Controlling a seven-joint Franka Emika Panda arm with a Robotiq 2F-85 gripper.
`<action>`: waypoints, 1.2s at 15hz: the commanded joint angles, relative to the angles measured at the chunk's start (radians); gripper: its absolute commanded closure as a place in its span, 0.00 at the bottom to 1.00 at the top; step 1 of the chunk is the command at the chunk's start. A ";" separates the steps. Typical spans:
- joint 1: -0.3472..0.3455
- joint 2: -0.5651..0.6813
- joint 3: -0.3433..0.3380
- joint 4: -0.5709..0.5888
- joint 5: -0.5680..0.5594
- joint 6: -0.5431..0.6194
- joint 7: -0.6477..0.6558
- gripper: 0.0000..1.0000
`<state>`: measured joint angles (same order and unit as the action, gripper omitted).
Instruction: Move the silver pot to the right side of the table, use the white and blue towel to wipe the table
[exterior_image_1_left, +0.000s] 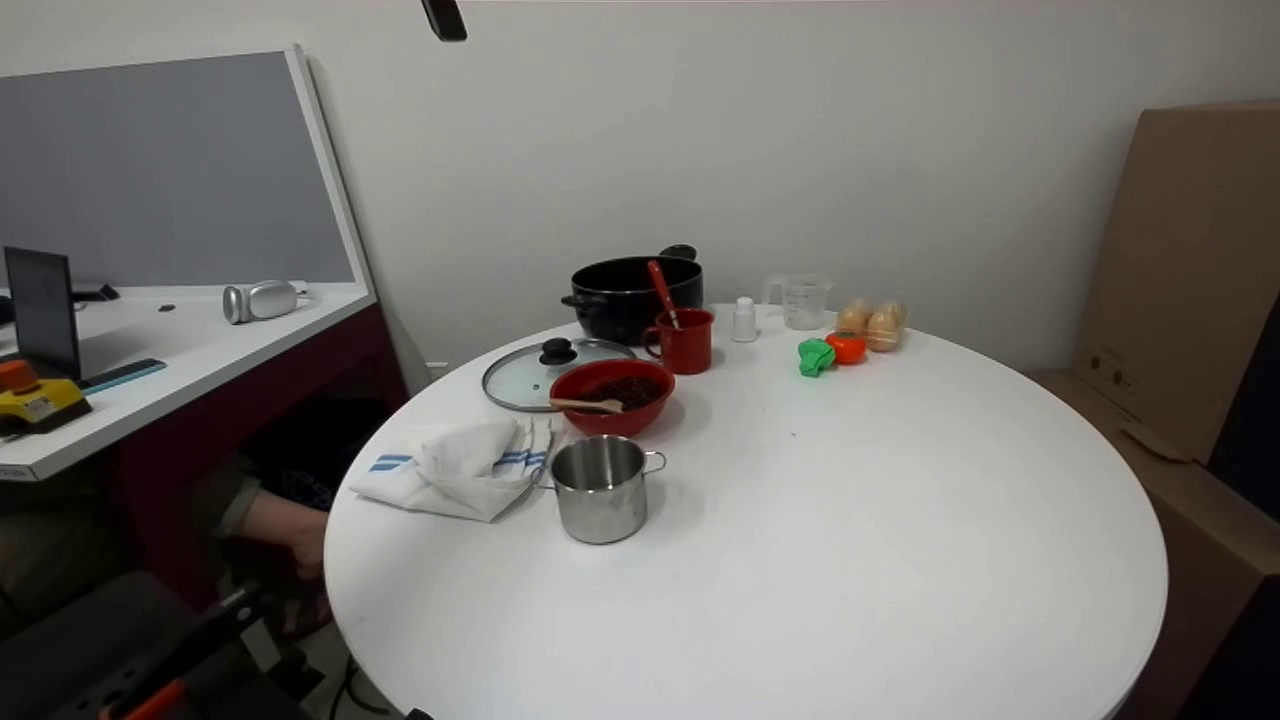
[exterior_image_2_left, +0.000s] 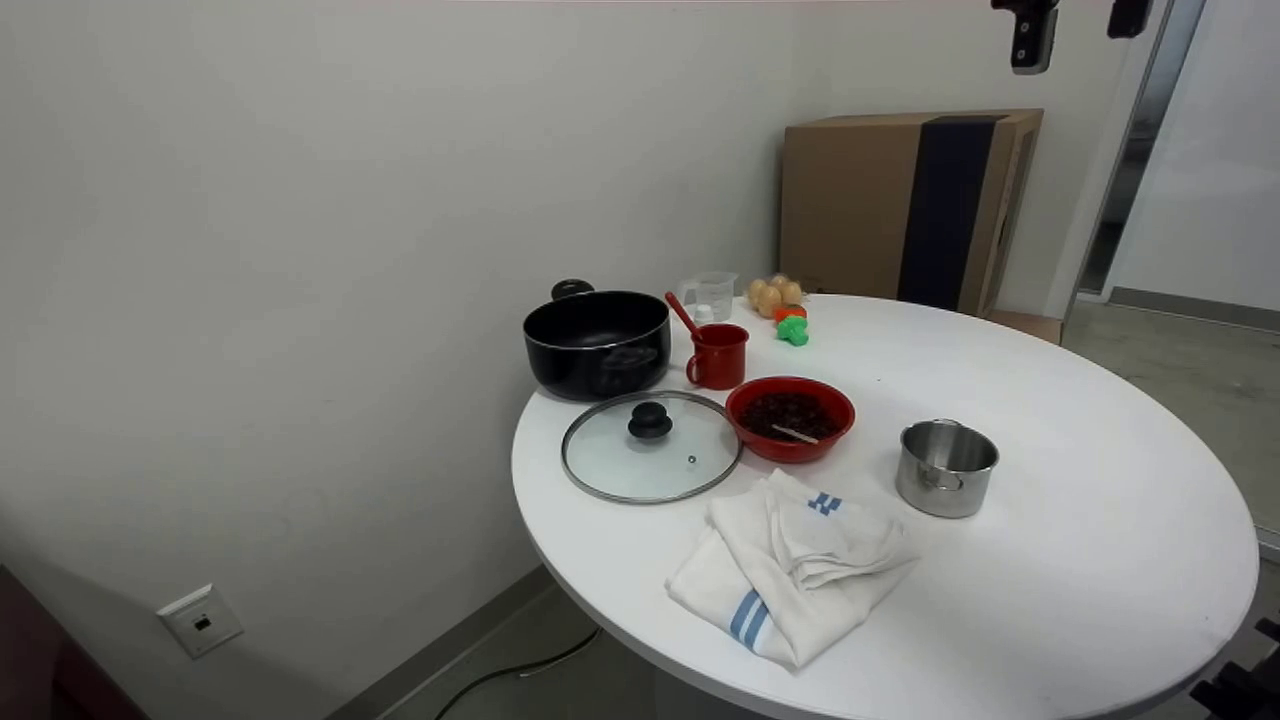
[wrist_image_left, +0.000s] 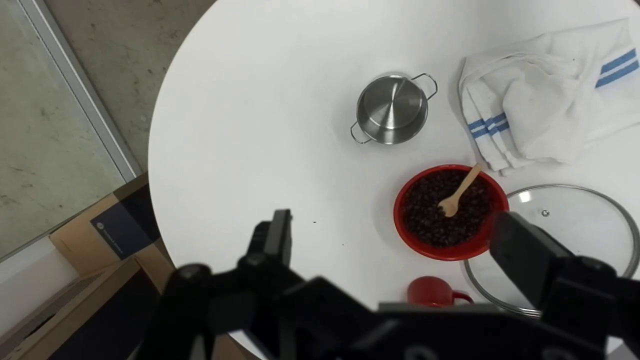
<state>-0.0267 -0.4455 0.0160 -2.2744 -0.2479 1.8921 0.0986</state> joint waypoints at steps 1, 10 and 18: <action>0.002 0.063 0.008 -0.003 0.000 0.084 0.005 0.00; -0.028 0.274 -0.010 0.088 -0.021 0.158 0.026 0.00; -0.164 0.345 -0.138 0.137 -0.206 0.190 0.039 0.00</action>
<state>-0.1502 -0.1618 -0.0759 -2.1642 -0.4028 2.0623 0.1385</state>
